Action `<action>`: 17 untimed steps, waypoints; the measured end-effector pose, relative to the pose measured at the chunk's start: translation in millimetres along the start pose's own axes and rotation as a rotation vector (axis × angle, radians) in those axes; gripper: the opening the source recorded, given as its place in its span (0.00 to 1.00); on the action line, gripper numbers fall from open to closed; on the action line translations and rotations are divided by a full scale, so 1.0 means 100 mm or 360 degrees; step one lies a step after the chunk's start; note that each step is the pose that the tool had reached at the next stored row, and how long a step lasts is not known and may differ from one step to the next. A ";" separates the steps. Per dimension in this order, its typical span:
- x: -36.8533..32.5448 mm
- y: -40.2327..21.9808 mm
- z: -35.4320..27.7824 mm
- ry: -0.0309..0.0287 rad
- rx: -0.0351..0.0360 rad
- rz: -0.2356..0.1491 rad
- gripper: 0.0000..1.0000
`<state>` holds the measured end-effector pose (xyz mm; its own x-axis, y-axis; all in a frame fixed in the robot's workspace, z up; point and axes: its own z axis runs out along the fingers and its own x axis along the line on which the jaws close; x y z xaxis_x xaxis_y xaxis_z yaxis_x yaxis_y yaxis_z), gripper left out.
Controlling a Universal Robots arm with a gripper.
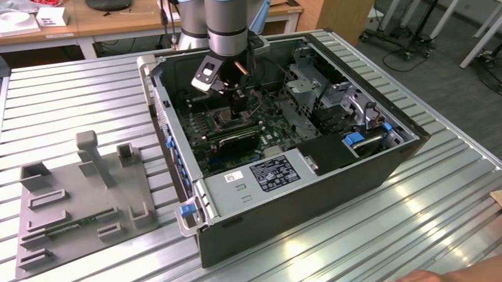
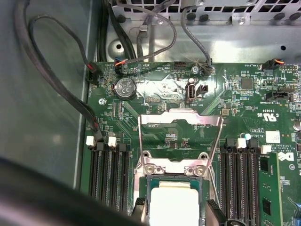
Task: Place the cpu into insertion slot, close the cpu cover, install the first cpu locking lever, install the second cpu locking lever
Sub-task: 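Place the cpu into insertion slot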
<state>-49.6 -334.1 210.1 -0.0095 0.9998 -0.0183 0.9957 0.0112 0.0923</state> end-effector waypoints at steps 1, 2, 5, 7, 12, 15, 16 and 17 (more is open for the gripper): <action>0.000 0.005 0.000 -0.00006 0.0005 0.0000 0.61; 0.001 0.012 0.001 -0.00016 0.0010 0.0000 0.61; 0.001 0.027 0.002 -0.00018 0.0024 -0.0001 0.61; 0.000 0.027 0.002 -0.00019 0.0025 -0.0001 0.61; 0.001 0.028 0.002 -0.00017 0.0025 -0.0001 0.61; 0.001 0.028 0.002 -0.00018 0.0025 -0.0001 0.59; 0.001 0.028 0.002 -0.00018 0.0025 -0.0001 0.53; 0.001 0.028 0.002 -0.00018 0.0025 -0.0001 0.53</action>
<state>-46.9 -333.9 210.2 -0.0098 0.9998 -0.0194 0.9970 0.0112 0.0764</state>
